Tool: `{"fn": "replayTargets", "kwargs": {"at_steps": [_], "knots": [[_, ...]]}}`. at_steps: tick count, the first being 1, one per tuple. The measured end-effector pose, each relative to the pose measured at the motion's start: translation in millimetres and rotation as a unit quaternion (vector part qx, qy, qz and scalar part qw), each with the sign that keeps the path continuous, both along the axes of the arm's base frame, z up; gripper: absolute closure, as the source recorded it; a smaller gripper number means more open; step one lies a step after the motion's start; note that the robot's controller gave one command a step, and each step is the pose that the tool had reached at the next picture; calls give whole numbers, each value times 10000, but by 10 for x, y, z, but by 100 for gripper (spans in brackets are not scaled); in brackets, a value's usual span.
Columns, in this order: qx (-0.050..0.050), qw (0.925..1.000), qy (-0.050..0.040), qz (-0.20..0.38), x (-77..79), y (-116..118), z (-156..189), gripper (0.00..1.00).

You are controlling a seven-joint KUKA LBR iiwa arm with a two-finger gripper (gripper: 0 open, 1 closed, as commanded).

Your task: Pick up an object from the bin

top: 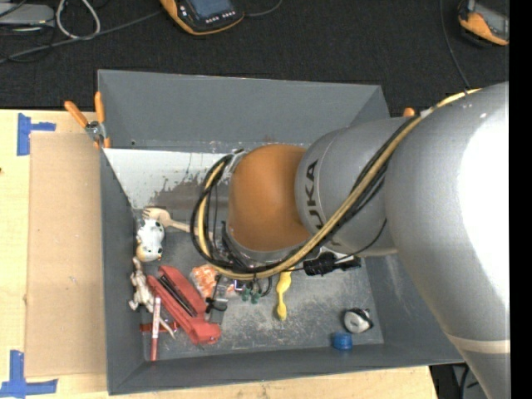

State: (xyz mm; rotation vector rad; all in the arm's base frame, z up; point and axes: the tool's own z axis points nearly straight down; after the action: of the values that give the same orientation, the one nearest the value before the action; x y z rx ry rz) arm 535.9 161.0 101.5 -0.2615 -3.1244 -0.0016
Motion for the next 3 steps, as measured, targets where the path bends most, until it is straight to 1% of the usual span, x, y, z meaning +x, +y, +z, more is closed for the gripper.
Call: {"fn": "replayTargets", "kwargs": {"at_steps": [1, 2, 3], "knots": [[-8, 9972, -18, 750, 142, -307, -272, 0], [18, 9999, -9, 156, 338, -291, -320, 100], [17, 9999, -9, 153, 338, -292, -320, 100]]}}
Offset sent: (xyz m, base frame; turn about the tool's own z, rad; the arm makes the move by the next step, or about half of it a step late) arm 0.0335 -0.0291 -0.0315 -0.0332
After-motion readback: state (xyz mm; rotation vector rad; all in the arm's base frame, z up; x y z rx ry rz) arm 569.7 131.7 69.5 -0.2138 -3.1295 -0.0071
